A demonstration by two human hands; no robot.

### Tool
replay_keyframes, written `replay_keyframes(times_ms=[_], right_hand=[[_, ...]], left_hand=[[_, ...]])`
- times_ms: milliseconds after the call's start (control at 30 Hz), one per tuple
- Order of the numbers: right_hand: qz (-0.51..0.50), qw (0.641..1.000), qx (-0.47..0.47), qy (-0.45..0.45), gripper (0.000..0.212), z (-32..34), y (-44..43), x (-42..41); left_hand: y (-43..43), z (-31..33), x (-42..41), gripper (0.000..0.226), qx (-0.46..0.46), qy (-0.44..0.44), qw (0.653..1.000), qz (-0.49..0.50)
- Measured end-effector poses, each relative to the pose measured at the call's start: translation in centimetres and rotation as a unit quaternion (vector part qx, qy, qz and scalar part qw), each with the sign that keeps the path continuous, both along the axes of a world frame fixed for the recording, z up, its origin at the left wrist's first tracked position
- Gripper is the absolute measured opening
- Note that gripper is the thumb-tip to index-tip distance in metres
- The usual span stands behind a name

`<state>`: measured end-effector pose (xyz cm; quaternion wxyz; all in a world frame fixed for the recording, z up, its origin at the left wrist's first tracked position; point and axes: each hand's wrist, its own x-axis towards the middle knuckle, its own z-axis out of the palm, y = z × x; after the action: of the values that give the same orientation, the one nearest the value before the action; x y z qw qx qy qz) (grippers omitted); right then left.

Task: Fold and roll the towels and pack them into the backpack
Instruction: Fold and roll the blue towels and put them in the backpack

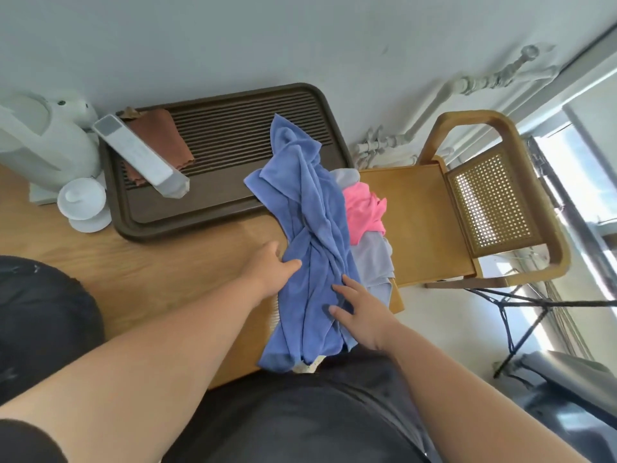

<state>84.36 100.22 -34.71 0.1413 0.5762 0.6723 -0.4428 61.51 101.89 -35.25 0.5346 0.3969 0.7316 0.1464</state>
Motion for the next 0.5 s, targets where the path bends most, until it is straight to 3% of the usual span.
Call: replay_keyframes(times_ms=[100, 233, 367, 500], right_hand=[[0.024, 1.0, -0.01, 0.011, 0.065, -0.1, 0.8, 0.9], [0.025, 0.999, -0.027, 0.034, 0.075, -0.2, 3.4, 2.0], [0.112, 0.99, -0.07, 0.039, 0.078, -0.4, 6.0, 3.0], [0.175, 0.982, 0.026, 0.064, 0.067, 0.5, 8.0, 2.5]], left_hand=[[0.8, -1.2, 1.3, 0.019, 0.011, -0.069, 0.995, 0.069], [0.6, -2.5, 2.4, 0.016, -0.009, -0.02, 0.997, 0.07], [-0.1, 0.0, 3.2, 0.024, 0.047, 0.0, 0.985, 0.169], [-1.2, 3.8, 4.4, 0.023, 0.097, 0.016, 0.972, 0.215]])
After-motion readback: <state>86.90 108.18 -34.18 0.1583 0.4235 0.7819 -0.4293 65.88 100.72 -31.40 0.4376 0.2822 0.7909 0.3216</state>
